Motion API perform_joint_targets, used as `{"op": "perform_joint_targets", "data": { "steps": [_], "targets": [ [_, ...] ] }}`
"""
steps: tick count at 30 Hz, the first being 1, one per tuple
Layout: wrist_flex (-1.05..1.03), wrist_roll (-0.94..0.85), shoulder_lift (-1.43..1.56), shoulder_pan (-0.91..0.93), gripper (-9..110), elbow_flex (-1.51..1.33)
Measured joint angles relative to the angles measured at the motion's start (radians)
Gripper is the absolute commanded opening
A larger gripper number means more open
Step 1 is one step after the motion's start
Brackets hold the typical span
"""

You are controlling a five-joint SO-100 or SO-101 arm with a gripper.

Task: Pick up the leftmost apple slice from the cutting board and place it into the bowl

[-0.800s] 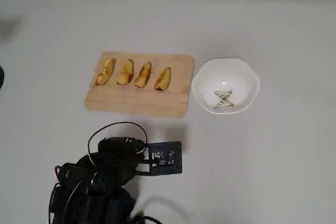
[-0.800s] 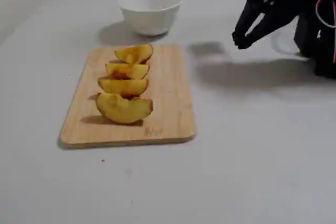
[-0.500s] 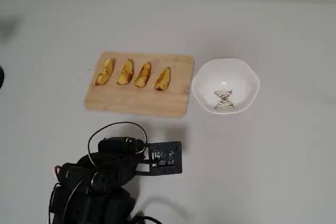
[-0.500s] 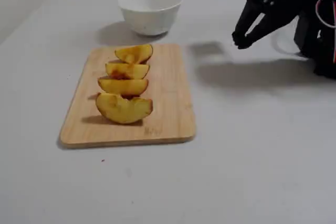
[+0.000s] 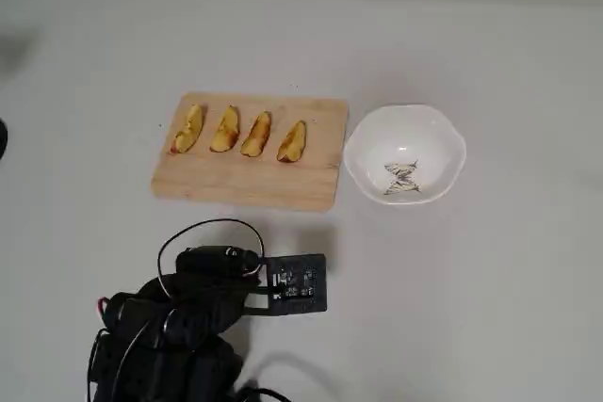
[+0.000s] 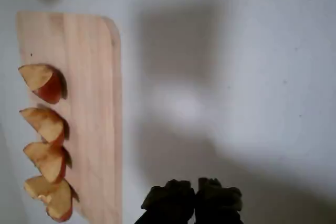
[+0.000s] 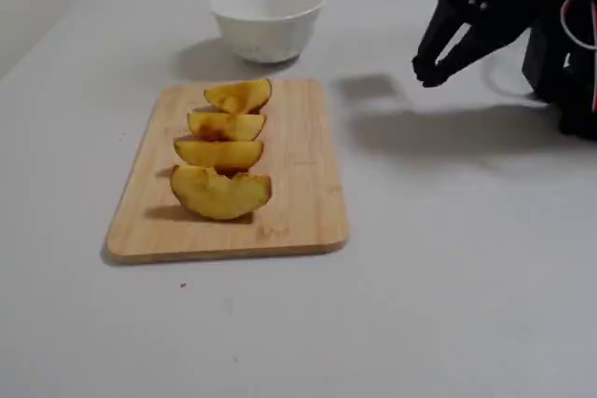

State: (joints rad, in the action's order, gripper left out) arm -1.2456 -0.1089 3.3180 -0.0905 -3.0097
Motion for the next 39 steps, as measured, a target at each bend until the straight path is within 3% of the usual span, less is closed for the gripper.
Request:
{"op": "perform_joint_targets", "data": {
  "steps": [22,27,32,39],
  "targets": [
    [0.002,-0.058,0.002,-0.057,0,0.000],
    [0.017,-0.195,0.003,-0.181,0,-0.020],
    [0.078,-0.517,-0.002,-0.276,0,-0.069],
    [0.288,-0.759,-0.078,-0.341,14,-0.044]
  ]
}}
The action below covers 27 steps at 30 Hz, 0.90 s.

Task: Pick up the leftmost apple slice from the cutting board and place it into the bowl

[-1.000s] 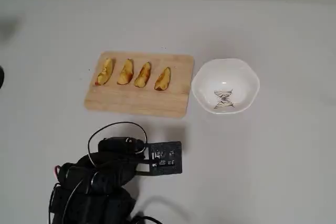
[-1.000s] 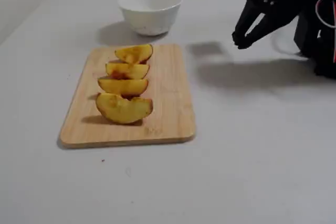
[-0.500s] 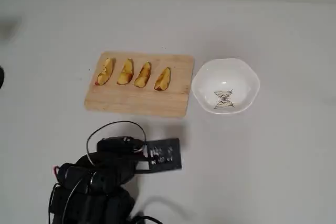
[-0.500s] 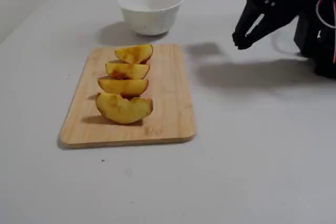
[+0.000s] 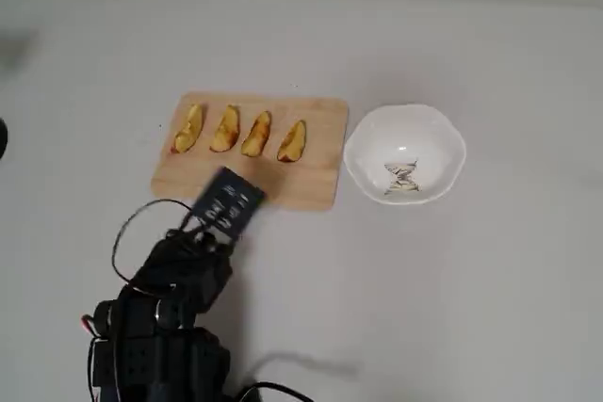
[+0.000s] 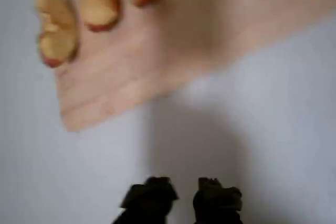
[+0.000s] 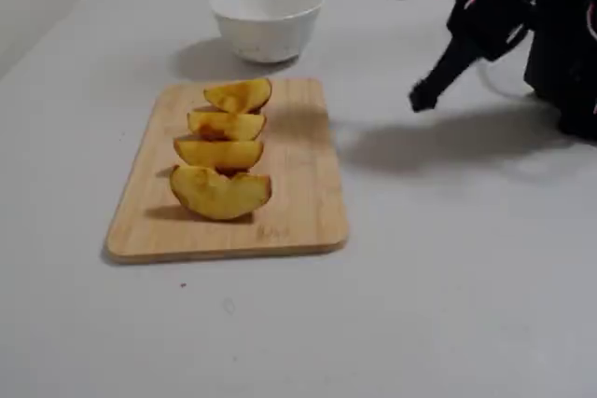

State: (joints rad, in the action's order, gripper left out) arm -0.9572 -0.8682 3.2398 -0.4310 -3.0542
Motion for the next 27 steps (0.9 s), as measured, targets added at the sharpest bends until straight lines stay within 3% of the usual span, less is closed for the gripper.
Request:
{"op": "perform_joint_targets", "data": {
  "steps": [6,16,27],
  "targets": [
    [0.213,-0.057,-0.495,-0.029,21,0.330],
    [0.249,0.000,-1.338,-0.117,23,0.950],
    [0.273,0.046,-1.712,-0.153,23,1.197]
  ]
}}
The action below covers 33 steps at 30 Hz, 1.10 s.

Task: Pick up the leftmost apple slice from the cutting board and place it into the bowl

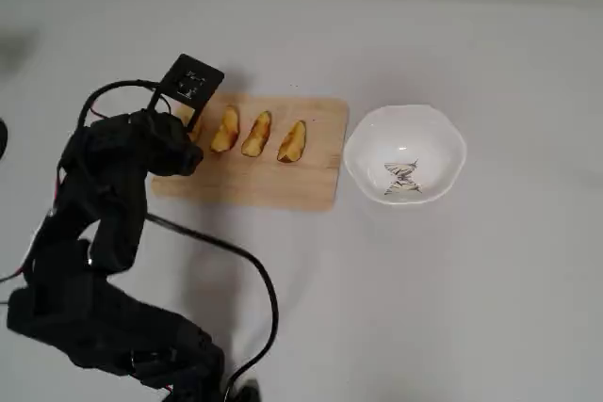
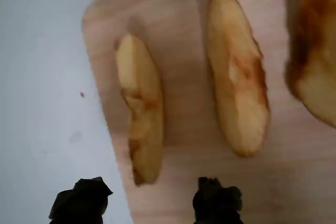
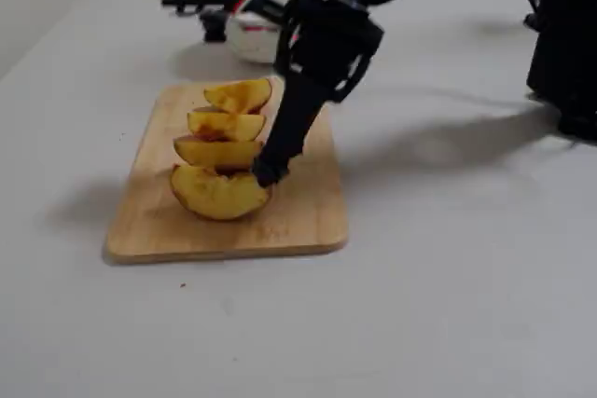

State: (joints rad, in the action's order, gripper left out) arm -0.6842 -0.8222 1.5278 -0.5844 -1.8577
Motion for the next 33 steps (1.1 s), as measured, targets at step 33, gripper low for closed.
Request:
{"op": "perform_joint_targets", "data": {
  "steps": [33],
  "targets": [
    [-0.095,0.799,0.020,0.123,0,0.291]
  ]
}}
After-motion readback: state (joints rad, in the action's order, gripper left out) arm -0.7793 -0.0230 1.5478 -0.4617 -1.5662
